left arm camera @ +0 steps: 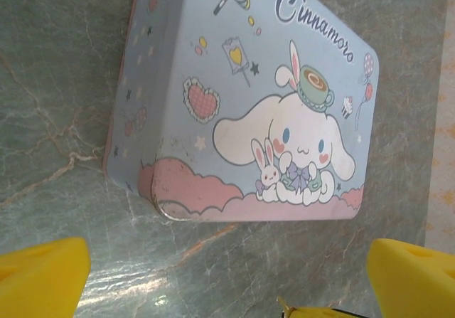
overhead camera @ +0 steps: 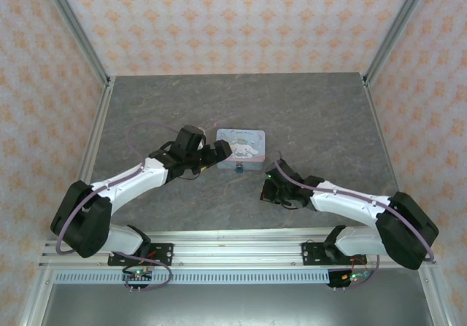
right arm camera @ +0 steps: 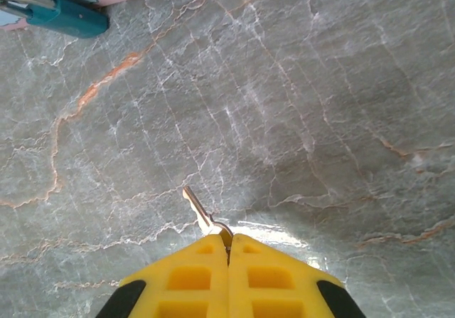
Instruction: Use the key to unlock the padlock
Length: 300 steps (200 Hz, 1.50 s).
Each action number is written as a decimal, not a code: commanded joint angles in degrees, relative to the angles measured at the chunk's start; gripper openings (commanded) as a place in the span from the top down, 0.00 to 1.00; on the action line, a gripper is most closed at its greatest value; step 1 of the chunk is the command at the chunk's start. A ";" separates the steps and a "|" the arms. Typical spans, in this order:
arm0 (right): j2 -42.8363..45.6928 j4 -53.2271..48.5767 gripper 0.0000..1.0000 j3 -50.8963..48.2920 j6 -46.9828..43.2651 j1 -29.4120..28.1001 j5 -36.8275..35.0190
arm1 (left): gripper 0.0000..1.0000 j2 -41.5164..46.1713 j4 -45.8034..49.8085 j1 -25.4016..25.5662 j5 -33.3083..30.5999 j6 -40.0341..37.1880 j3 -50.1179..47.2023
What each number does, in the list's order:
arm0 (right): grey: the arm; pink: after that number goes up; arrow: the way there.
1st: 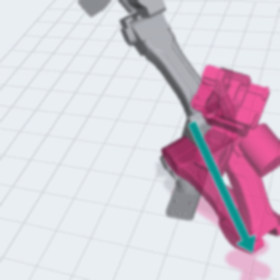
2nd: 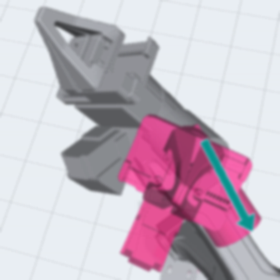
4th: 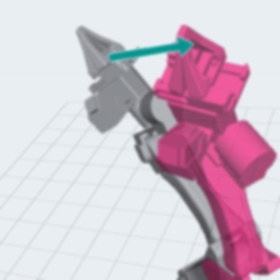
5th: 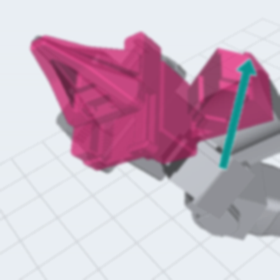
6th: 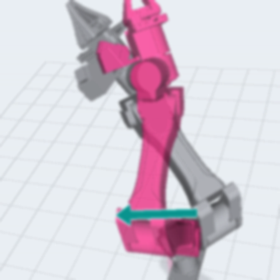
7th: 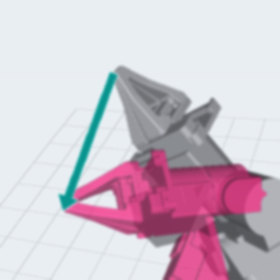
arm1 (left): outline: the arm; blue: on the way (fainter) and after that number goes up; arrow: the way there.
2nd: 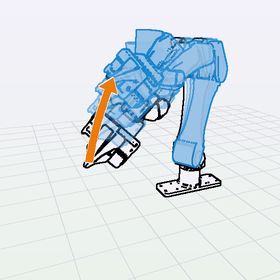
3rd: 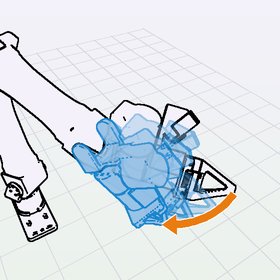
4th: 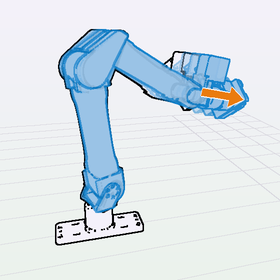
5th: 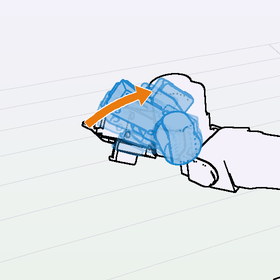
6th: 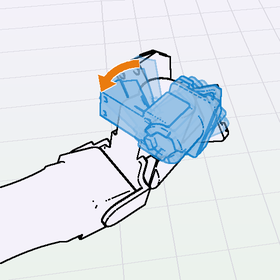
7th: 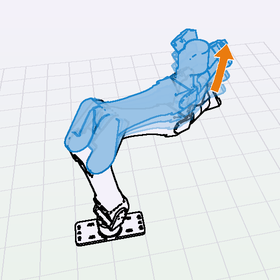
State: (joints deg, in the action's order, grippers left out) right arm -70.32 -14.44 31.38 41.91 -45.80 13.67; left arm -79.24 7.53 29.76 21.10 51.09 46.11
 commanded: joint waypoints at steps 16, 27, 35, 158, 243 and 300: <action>3.81 2.83 1.00 0.85 -0.26 0.30 2.07 | 0.00 1.04 -4.28 2.77 1.94 2.70 -1.33; 4.52 3.26 1.00 1.75 -0.02 0.36 2.80 | 0.01 0.68 -5.77 3.54 2.84 3.17 -1.54; 4.78 3.57 1.00 2.46 0.17 0.36 3.23 | 0.03 0.41 -6.87 3.85 3.43 3.47 -1.74; 1.82 12.96 1.00 8.62 5.04 0.82 6.46 | 0.65 -1.90 -21.38 4.17 10.45 7.35 -5.01; -0.47 14.72 1.00 9.85 5.72 1.06 6.81 | 0.70 -2.77 -24.01 5.22 10.63 8.41 -5.35; -0.22 15.11 1.00 9.45 5.89 1.24 6.59 | 0.72 -3.68 -24.22 6.11 10.19 8.48 -5.41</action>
State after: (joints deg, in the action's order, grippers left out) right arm -70.67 -0.95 39.44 47.22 -45.15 20.62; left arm -82.19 -14.83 35.18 31.11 59.13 40.95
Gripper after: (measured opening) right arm 0.045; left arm 0.287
